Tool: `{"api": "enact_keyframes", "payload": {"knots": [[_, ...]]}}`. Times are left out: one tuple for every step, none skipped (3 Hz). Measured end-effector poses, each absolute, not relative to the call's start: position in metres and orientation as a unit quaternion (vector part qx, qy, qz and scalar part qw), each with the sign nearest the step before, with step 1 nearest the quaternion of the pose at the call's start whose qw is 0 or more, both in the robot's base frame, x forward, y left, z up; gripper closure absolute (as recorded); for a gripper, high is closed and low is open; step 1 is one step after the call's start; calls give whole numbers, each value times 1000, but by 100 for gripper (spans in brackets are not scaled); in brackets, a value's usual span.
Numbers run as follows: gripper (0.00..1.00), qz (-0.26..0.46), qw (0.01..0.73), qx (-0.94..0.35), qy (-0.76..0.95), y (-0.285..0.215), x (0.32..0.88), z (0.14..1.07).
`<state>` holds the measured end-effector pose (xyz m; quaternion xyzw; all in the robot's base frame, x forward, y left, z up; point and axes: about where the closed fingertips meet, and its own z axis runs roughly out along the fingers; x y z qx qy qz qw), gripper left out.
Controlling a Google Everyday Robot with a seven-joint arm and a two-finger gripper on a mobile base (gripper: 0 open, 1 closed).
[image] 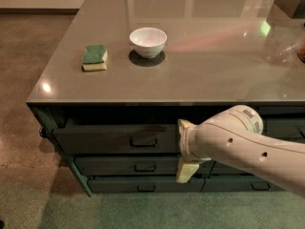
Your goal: Open top drawer
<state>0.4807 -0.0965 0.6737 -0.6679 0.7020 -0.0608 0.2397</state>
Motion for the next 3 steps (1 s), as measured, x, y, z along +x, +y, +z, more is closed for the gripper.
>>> {"api": "enact_keyframes", "payload": {"knots": [[0, -28, 219, -673, 707, -94, 490, 664], [0, -7, 192, -679, 709, -95, 483, 659], [0, -6, 189, -680, 708, -95, 482, 652]]}}
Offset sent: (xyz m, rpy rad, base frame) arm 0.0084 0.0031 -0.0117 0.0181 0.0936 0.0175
